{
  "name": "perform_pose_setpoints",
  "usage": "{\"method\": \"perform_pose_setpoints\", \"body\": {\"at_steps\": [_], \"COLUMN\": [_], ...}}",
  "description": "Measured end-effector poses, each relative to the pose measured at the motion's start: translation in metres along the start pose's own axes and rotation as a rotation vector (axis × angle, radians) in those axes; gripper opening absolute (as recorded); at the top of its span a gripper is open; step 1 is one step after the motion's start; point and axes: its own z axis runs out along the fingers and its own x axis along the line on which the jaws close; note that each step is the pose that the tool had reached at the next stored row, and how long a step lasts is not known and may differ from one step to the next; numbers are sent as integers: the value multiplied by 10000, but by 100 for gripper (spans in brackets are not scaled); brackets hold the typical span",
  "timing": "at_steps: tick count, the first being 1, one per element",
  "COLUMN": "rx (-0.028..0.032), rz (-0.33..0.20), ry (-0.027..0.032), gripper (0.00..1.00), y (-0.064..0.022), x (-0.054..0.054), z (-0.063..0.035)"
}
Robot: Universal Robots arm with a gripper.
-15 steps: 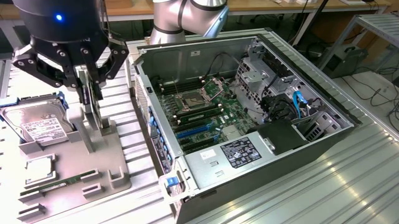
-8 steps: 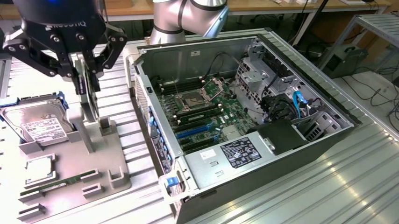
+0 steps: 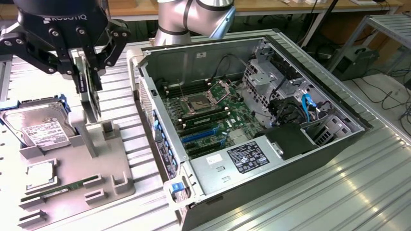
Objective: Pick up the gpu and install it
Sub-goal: 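Pick up the gpu and move the gpu toward the slot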
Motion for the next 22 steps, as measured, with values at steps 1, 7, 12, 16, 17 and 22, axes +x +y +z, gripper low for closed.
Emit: {"method": "perform_pose_setpoints", "body": {"at_steps": [1,7,12,16,17,22], "rx": [1,0,0,1,0,0], "rz": [-1,1,0,0,1,1], "ry": [1,-1,0,1,-1,-1], "gripper": [28,28,28,28,28,28], "y": [0,1,2,2,3,3], "x": [-6,-84,-162,-216,-229,-284], "z": [-1,1,0,0,0,1]}}
